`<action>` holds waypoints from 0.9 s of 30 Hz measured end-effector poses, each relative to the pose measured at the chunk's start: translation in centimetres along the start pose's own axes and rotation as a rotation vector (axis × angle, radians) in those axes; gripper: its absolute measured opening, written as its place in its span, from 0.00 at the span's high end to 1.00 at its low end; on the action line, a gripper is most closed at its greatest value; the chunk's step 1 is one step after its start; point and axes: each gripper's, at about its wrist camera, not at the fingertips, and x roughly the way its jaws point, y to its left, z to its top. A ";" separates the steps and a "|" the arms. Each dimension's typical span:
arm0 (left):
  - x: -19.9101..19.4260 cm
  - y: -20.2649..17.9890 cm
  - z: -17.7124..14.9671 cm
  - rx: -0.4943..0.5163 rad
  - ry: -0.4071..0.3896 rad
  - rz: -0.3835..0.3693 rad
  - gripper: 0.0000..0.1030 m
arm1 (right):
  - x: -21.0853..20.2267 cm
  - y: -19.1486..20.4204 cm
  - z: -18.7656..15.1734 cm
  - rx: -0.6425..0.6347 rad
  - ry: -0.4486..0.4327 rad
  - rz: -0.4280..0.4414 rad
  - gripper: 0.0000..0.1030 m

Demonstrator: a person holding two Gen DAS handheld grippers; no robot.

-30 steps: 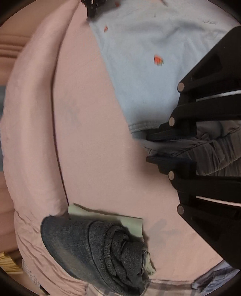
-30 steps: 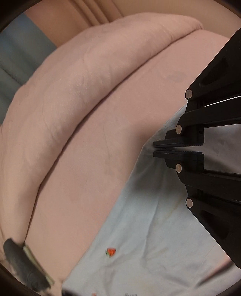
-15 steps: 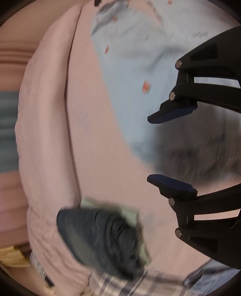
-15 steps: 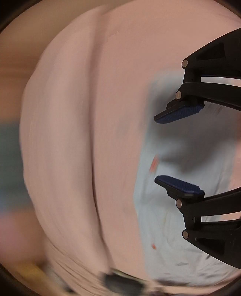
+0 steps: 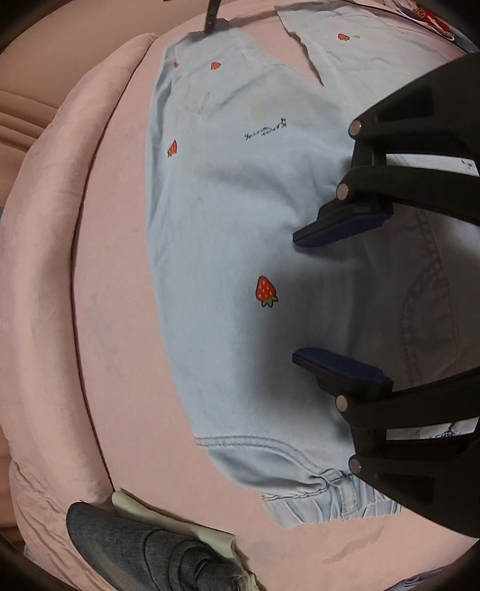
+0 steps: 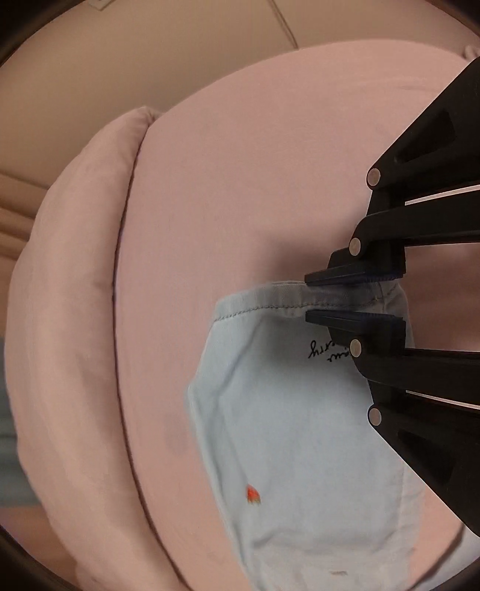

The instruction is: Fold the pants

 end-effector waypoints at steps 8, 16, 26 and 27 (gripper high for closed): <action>-0.5 2.6 1.6 0.010 -0.046 0.081 0.32 | -5.5 5.9 -1.9 -0.137 -0.203 0.007 0.64; -0.2 3.6 -0.7 0.114 0.004 0.063 0.31 | -6.2 17.8 -8.5 -0.549 -0.121 0.255 0.64; -0.6 9.6 6.3 0.028 -0.058 0.018 0.31 | -12.3 29.9 -1.2 -0.742 -0.246 0.457 0.44; -0.4 10.5 6.6 0.017 -0.033 -0.011 0.31 | -11.9 30.8 -0.9 -0.768 -0.241 0.438 0.44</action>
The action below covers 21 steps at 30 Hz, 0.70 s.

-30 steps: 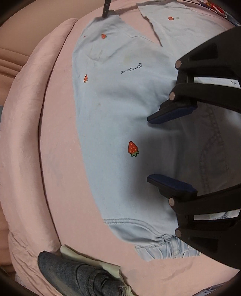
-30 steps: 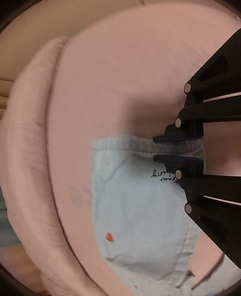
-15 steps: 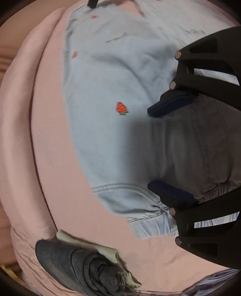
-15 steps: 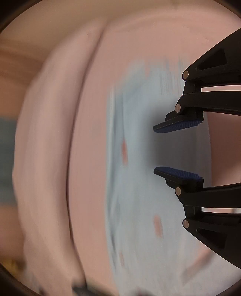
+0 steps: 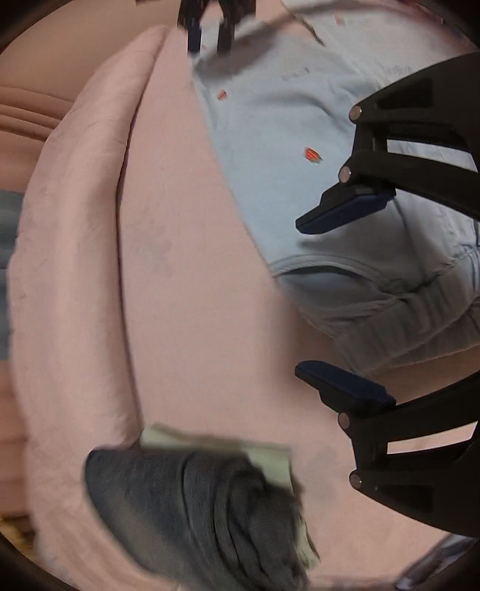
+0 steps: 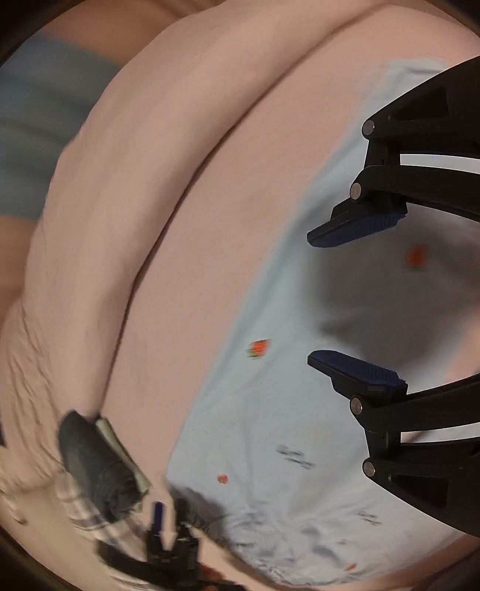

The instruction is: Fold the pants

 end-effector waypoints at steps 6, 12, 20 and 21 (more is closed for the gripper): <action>3.8 2.6 0.4 -0.053 0.222 -0.148 0.31 | 4.9 -3.8 0.3 -0.015 0.126 0.052 0.44; 4.4 0.3 0.6 0.062 0.257 -0.109 0.50 | 7.4 -2.4 0.4 0.021 0.242 0.055 0.57; 0.3 -4.5 0.7 0.170 0.115 0.042 0.84 | 2.1 2.6 -0.4 -0.047 0.144 -0.102 0.93; -1.1 -5.2 0.5 0.176 0.072 0.075 0.85 | 0.7 3.3 -0.6 -0.056 0.118 -0.127 0.93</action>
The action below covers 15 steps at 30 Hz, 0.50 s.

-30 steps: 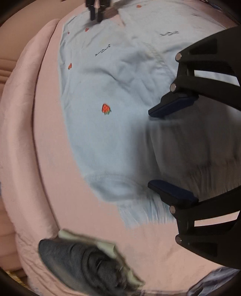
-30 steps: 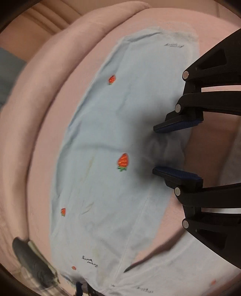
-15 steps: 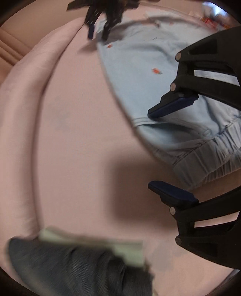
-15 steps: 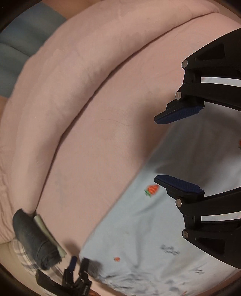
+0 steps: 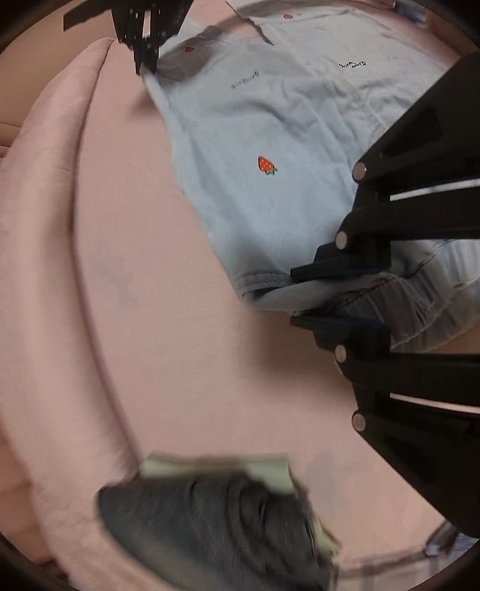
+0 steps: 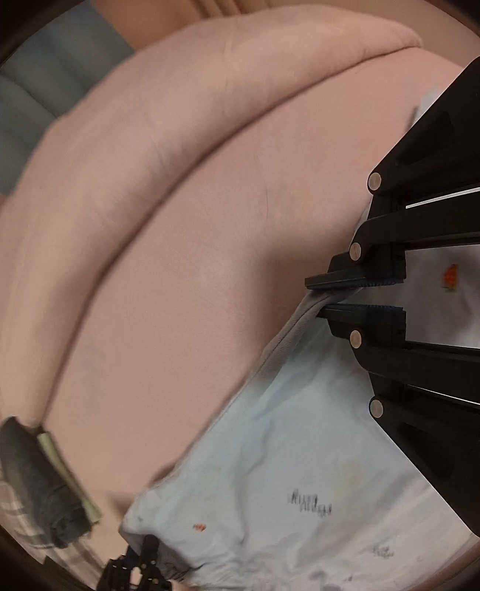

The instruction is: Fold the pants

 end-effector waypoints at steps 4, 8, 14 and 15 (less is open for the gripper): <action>-5.9 -3.6 -1.8 0.054 -0.156 0.106 0.87 | -6.0 3.2 -3.1 -0.015 -0.102 -0.092 0.93; -10.8 -6.3 -6.9 0.135 -0.256 0.190 0.89 | -10.4 5.4 -7.4 -0.019 -0.174 -0.165 0.93; -13.8 -8.3 -13.3 0.207 -0.379 0.238 0.89 | -15.6 7.5 -13.1 -0.045 -0.248 -0.219 0.93; -13.9 -7.3 -14.3 0.208 -0.384 0.235 0.89 | -14.7 6.6 -13.4 -0.059 -0.248 -0.225 0.93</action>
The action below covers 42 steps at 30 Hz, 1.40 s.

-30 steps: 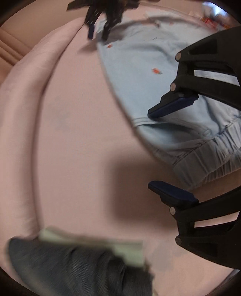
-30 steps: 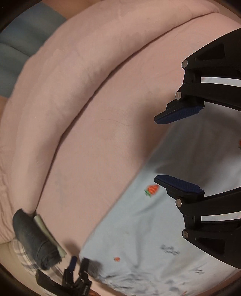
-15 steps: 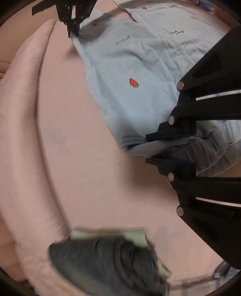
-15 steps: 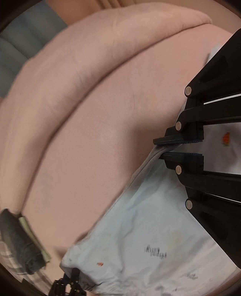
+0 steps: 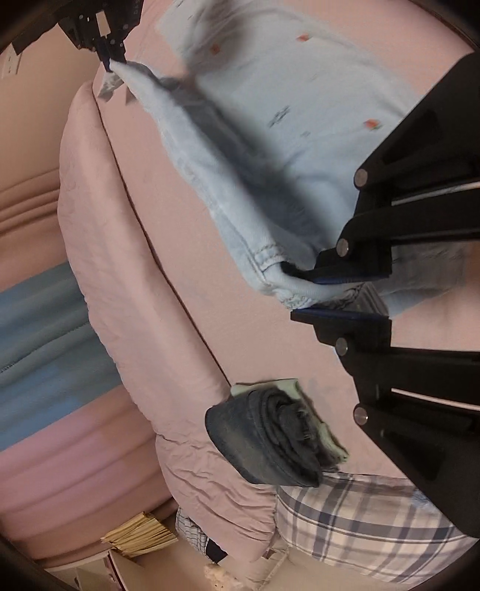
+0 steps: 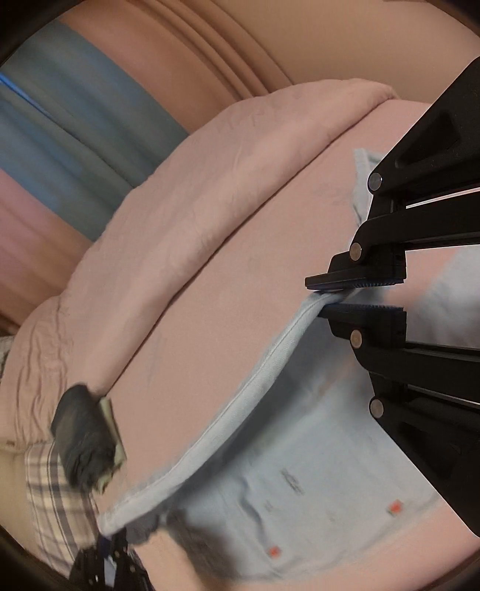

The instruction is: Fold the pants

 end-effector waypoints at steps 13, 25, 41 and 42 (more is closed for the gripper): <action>-0.7 -6.7 -9.8 0.118 0.104 -0.036 0.90 | -2.0 5.6 -9.0 -0.123 0.125 0.077 0.93; 0.6 -8.4 -11.4 0.217 0.128 -0.008 0.84 | -0.6 7.1 -10.2 -0.177 0.178 0.086 0.93; 1.5 -13.0 -5.3 -0.140 0.138 -0.350 0.55 | 3.0 -0.2 -10.2 0.393 0.195 0.342 0.60; 2.5 -13.7 -5.6 -0.121 0.191 -0.334 0.55 | 2.7 -0.5 -10.7 0.408 0.153 0.354 0.60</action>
